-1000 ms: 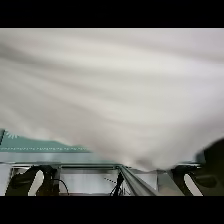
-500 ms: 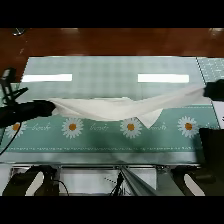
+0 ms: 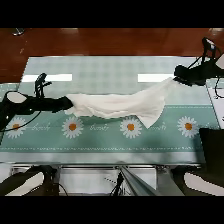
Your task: Fold the shirts.
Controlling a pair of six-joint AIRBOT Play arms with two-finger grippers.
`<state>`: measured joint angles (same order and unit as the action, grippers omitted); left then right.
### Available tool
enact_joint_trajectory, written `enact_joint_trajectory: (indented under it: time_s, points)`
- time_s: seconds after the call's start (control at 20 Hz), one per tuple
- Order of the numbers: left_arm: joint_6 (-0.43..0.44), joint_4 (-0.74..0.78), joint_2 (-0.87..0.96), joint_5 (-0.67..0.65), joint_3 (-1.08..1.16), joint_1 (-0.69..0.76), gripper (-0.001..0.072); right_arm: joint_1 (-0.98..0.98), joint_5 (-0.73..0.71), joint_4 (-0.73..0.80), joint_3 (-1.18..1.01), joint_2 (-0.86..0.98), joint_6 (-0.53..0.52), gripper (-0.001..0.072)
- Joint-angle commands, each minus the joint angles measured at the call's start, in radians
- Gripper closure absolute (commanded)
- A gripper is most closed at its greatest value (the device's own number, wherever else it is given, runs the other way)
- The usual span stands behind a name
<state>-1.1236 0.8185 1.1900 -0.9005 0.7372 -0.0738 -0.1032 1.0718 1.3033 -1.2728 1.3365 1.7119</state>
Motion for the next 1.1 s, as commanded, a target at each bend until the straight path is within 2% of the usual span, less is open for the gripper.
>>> enact_joint_trajectory:
  time_s: [0.0,0.1,0.2,0.3,0.4,0.5,0.55,0.65,0.85,1.05]
  points:
    - [0.000,0.087,0.068,-0.213,0.145,-0.040,0.0003,-0.116,0.087,-0.210,-0.025,0.055,-0.111,0.0082]
    - [-0.071,0.190,0.058,-0.340,0.246,-0.134,0.0003,-0.216,0.208,-0.206,-0.035,0.018,-0.217,0.0082]
    - [-0.070,0.183,0.031,-0.396,0.265,-0.262,0.0003,-0.312,0.252,-0.108,-0.008,-0.058,-0.251,0.0082]
    - [-0.053,0.074,0.004,-0.410,0.193,-0.387,0.0003,-0.409,0.160,-0.106,0.114,-0.170,-0.248,0.0083]
    - [0.057,-0.122,-0.003,-0.427,0.043,-0.452,0.0003,-0.472,0.042,-0.213,0.313,-0.289,-0.248,0.0084]
    - [0.163,-0.286,-0.002,-0.414,-0.107,-0.458,0.0003,-0.479,-0.012,-0.339,0.514,-0.393,-0.283,0.0092]
    - [0.205,-0.355,-0.002,-0.380,-0.174,-0.451,0.0003,-0.479,-0.014,-0.429,0.604,-0.434,-0.335,0.0092]
    - [0.250,-0.412,0.005,-0.273,-0.266,-0.423,0.0003,-0.479,-0.007,-0.556,0.740,-0.497,-0.409,0.0092]
    - [0.327,-0.435,0.053,-0.210,-0.301,-0.325,0.0004,-0.479,0.031,-0.584,0.861,-0.541,-0.433,0.0092]
    - [0.331,-0.513,0.073,-0.072,-0.300,-0.214,0.0005,-0.479,0.055,-0.579,0.878,-0.541,-0.435,0.0092]
